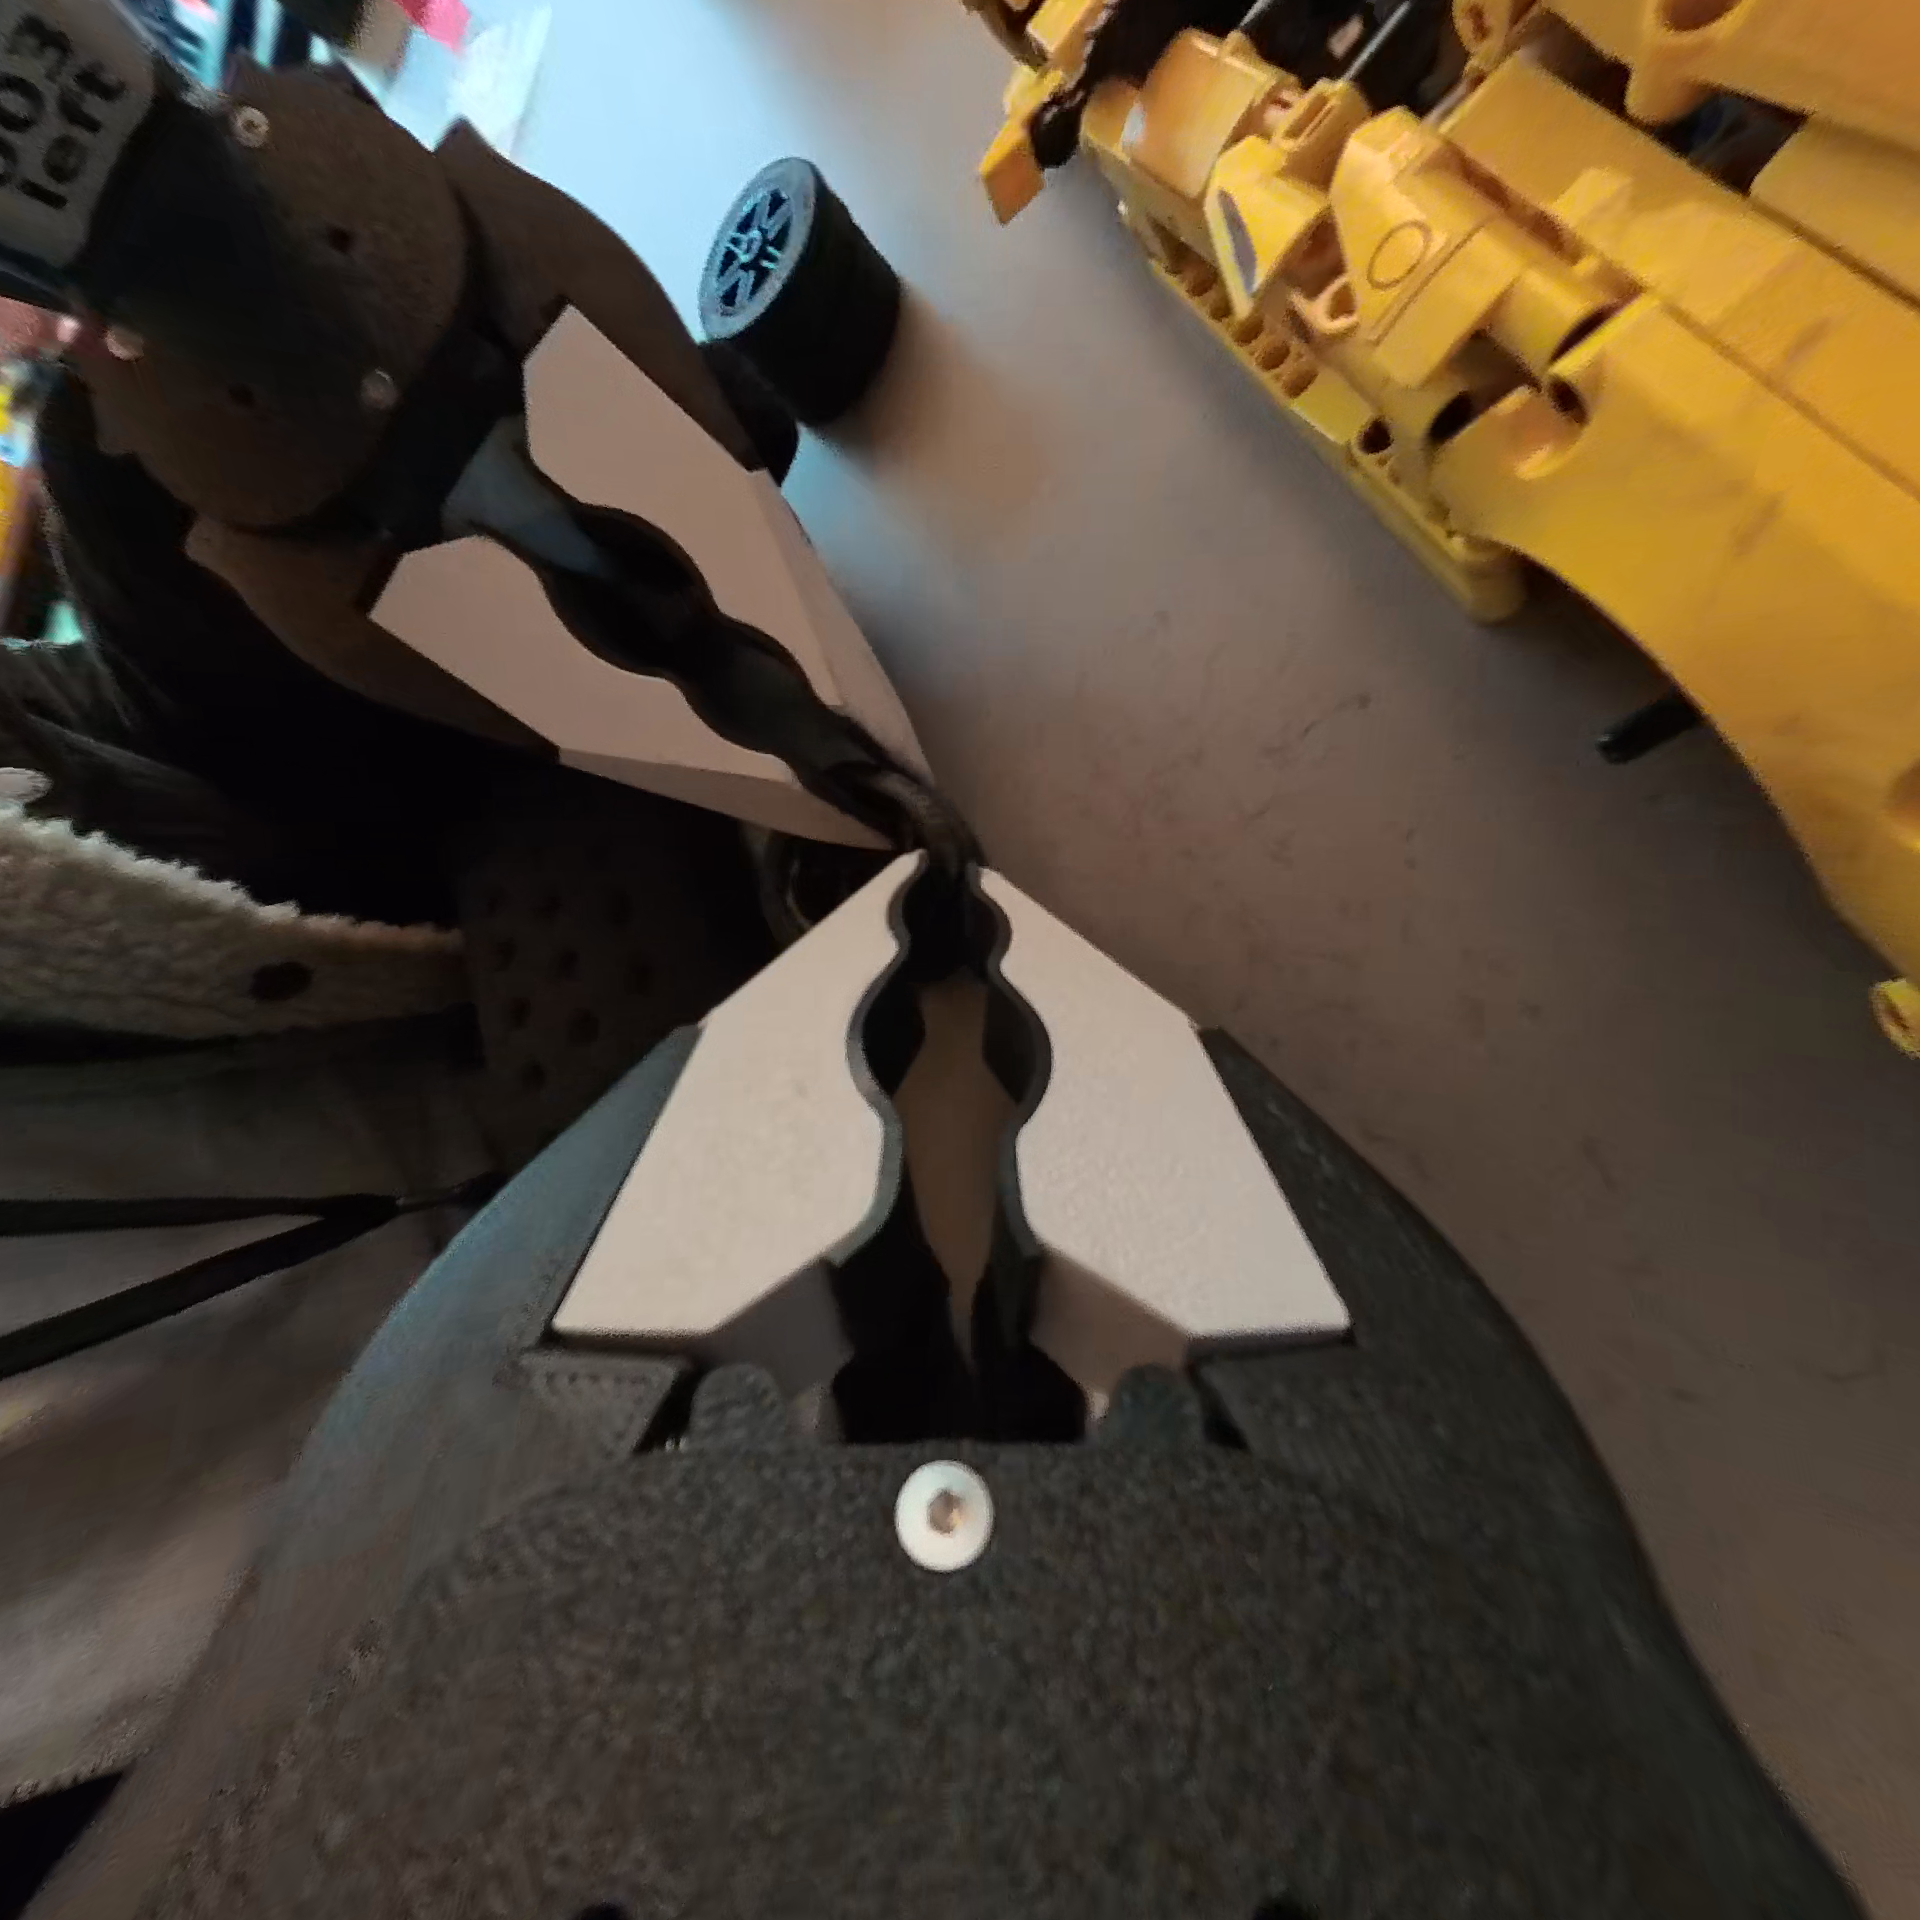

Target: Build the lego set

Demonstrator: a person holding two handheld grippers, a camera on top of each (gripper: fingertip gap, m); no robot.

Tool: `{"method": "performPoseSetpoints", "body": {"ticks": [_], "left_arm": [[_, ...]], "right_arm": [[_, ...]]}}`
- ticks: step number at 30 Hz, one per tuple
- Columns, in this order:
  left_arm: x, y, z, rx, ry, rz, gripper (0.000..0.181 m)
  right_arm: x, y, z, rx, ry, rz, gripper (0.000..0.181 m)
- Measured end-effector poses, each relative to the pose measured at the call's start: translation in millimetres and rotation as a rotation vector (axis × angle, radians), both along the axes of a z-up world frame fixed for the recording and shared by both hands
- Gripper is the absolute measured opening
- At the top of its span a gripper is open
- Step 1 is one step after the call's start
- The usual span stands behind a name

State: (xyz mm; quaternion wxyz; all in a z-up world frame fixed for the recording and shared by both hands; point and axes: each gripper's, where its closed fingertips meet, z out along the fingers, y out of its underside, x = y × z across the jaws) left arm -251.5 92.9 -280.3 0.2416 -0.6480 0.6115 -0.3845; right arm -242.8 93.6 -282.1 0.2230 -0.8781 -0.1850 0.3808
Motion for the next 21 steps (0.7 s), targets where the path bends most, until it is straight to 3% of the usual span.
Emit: {"method": "performPoseSetpoints", "body": {"ticks": [5, 12, 21], "left_arm": [[1, 1, 0, 0.01, -0.001, 0.007, 0.01], [0, -4, 0, 0.003, 0.0, -0.021, 0.011], [0, -4, 0, 0.003, 0.002, -0.025, 0.011]], "right_arm": [[2, 2, -5, 0.006, -0.059, -0.015, 0.003], [0, -8, 4, -0.025, 0.059, 0.032, 0.008], [2, -14, 2, -0.023, -0.024, 0.056, 0.004]]}}
